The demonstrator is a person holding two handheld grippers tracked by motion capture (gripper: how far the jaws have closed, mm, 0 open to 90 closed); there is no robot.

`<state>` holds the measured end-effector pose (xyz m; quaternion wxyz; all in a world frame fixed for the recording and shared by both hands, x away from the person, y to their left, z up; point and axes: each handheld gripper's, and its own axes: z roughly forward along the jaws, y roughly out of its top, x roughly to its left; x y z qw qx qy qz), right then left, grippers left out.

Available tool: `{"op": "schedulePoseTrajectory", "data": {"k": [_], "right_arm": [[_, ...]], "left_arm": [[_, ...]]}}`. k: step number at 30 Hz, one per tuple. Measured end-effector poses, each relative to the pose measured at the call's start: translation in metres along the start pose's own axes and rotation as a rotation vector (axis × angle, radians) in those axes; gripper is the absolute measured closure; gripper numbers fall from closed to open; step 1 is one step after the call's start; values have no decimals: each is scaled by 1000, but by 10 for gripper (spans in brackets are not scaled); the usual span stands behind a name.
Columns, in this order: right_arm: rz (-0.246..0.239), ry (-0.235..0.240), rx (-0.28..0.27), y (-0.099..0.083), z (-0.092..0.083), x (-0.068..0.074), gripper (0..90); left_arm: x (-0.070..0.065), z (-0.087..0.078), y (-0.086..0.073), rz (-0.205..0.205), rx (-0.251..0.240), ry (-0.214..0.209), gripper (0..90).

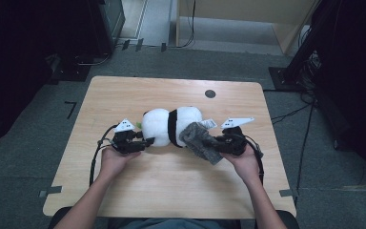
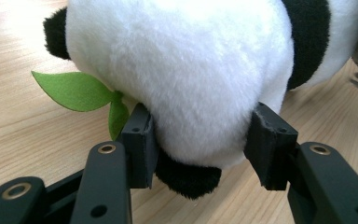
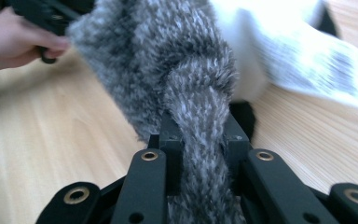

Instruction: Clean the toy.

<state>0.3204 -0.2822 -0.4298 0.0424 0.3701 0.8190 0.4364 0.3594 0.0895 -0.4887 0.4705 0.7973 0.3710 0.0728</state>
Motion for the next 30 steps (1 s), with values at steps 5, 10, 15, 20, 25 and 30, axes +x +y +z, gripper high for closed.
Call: {"op": "schedulePoseTrajectory", "data": {"k": [5,10,15,20,25,30], "right_arm": [[-61,46,15,13,15,21,767],[-102,87,46,25,37,36,767],[-137,128,84,37,66,52,767],[-159,139,119,44,93,61,767],[-150,114,130,46,110,58,766],[-152,97,124,44,113,54,761]], "left_arm": [[0,0,0,0,-1,0,490],[0,0,0,-2,-2,-2,491],[-1,0,1,-4,-2,-3,491],[0,0,1,-6,-3,-3,492],[0,0,1,-8,-3,-3,494],[0,0,1,-9,-3,-2,495]]}}
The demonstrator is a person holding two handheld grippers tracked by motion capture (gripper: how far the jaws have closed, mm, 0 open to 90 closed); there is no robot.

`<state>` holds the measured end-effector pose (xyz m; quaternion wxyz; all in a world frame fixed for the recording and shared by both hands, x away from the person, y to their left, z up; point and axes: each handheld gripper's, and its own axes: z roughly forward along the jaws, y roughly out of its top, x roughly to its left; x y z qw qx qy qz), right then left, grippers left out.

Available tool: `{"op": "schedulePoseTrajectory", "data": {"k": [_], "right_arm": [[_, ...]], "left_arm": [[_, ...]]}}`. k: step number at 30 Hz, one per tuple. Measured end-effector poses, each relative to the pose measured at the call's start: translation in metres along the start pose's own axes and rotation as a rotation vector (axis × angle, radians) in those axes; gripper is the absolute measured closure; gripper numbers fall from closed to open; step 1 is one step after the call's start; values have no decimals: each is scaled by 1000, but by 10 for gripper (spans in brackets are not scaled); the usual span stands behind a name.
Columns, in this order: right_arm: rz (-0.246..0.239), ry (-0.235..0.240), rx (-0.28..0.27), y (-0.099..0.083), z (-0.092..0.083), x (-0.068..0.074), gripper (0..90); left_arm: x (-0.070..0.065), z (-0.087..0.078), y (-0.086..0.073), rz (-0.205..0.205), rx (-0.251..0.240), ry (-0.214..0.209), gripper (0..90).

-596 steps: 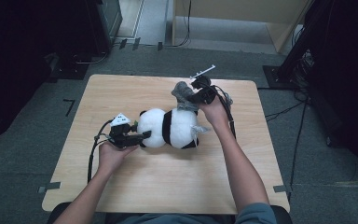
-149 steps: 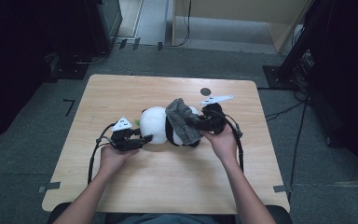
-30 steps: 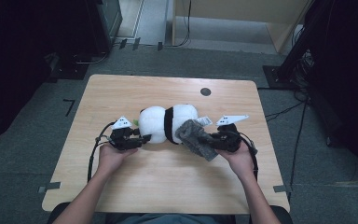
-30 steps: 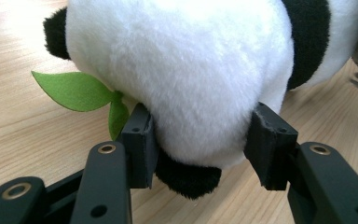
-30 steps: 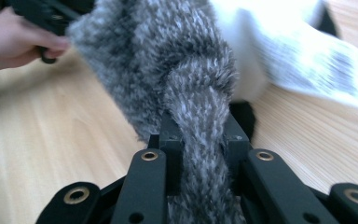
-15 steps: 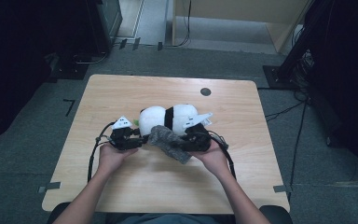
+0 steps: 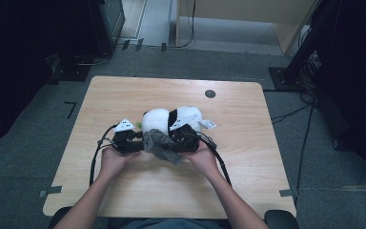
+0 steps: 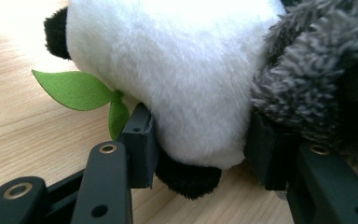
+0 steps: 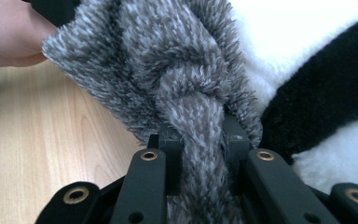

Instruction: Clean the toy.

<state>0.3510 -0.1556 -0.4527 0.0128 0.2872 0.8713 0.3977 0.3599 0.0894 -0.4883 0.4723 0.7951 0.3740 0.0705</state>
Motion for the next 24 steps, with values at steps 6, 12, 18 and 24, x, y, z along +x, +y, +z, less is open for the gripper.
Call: {"op": "schedulePoseTrajectory", "data": {"k": [6,12,18,24], "right_arm": [[-30,-50,22,-3,-9,-1,755],[4,-65,-2,-12,-31,-8,759],[35,-87,-2,-24,-53,-16,759],[56,-116,-8,-37,-74,-25,755]], "left_arm": [[0,0,0,2,1,-2,495],[0,0,0,1,1,-3,495],[-1,0,0,0,1,-6,495],[-1,0,0,0,0,-8,497]]}}
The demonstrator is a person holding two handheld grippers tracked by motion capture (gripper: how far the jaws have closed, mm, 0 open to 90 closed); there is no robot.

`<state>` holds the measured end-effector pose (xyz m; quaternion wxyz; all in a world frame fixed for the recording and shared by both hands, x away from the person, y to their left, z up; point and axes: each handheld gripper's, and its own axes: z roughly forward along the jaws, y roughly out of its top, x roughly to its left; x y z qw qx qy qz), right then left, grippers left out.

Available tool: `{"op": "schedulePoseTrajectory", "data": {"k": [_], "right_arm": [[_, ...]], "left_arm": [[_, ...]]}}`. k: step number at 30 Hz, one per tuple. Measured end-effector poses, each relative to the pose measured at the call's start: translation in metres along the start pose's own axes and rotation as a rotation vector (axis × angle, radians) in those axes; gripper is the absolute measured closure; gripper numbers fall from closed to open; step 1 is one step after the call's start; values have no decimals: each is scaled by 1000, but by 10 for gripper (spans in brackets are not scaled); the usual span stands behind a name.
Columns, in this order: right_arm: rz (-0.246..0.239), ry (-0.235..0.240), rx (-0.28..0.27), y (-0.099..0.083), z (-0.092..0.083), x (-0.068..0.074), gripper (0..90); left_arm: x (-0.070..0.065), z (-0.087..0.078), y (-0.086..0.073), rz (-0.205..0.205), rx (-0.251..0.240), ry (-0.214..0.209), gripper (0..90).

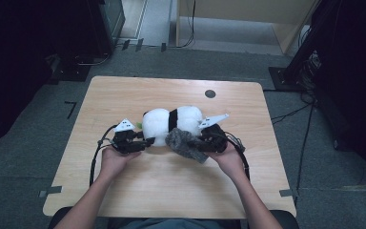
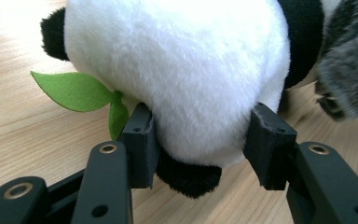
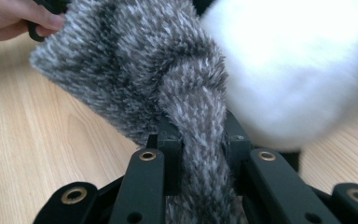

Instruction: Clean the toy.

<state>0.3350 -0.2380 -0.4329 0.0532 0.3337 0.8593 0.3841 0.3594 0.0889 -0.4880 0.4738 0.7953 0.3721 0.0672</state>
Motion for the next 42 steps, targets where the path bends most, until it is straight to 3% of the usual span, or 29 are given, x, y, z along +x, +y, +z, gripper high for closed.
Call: {"op": "schedulePoseTrajectory", "data": {"k": [12,20,22,24,28,35,42], "right_arm": [[79,-42,1,-23,-24,-27,750],[155,-70,37,-38,-19,-46,750],[171,-56,38,-40,-19,-49,752],[165,-56,33,-40,-21,-48,754],[158,-66,2,-37,-30,-46,756],[158,-115,-106,-24,-54,-47,759],[228,-191,-182,-11,-76,-63,760]], "left_arm": [[0,0,0,2,-1,-1,498],[1,0,0,5,0,1,498],[1,0,0,3,0,1,498],[1,0,0,1,0,-1,497],[1,0,0,4,1,0,498],[-1,0,0,16,4,12,498],[0,1,-1,10,1,7,496]]}}
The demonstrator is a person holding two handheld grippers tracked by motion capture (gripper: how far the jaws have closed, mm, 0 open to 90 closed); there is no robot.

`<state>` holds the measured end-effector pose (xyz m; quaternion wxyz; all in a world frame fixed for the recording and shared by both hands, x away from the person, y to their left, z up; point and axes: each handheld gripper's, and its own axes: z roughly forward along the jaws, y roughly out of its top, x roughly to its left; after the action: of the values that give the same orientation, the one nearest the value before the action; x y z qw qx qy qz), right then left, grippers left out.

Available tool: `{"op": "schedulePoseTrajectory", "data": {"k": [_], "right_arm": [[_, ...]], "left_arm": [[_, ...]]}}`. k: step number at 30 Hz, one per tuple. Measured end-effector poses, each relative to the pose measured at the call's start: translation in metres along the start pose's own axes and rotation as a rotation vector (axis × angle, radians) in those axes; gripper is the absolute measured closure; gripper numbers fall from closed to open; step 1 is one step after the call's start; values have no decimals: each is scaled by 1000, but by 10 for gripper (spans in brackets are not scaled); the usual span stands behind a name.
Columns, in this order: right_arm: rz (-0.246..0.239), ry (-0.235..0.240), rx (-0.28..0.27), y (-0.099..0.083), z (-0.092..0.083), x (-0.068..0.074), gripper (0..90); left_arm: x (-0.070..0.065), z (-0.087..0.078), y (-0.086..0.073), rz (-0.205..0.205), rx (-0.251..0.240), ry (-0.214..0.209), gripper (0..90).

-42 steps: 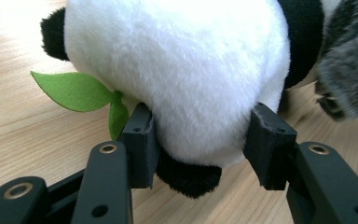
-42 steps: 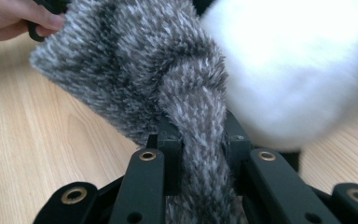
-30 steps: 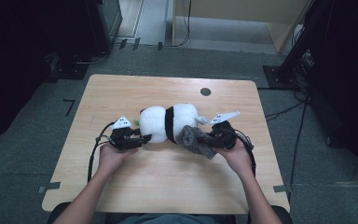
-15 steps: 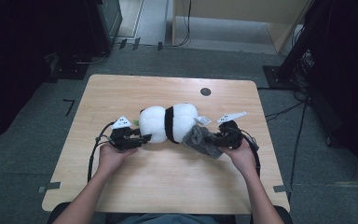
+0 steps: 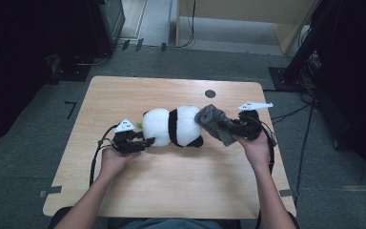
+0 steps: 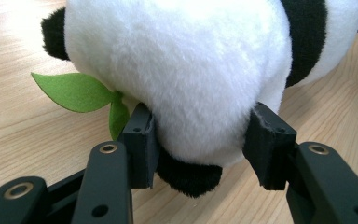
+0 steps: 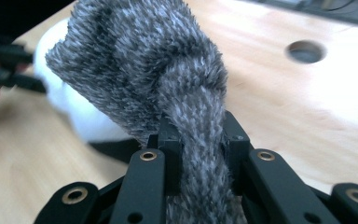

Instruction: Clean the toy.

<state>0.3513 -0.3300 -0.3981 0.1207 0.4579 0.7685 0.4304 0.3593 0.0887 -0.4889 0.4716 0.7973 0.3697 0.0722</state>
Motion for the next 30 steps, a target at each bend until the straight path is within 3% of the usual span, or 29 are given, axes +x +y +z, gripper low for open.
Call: {"op": "schedulePoseTrajectory", "data": {"k": [5,8,11,18,30], "right_arm": [[58,-59,-40,11,-1,-13,760],[67,-79,-25,13,10,-16,759],[82,-55,-15,14,25,-14,758],[99,70,-17,15,47,-4,756],[67,63,31,6,62,1,756]], "left_arm": [[1,0,0,-2,-2,-5,495],[1,0,0,-7,-5,-6,494],[1,0,0,-5,-3,-7,494],[2,1,0,-6,-7,-9,491],[3,2,1,-6,-5,-8,490]]}}
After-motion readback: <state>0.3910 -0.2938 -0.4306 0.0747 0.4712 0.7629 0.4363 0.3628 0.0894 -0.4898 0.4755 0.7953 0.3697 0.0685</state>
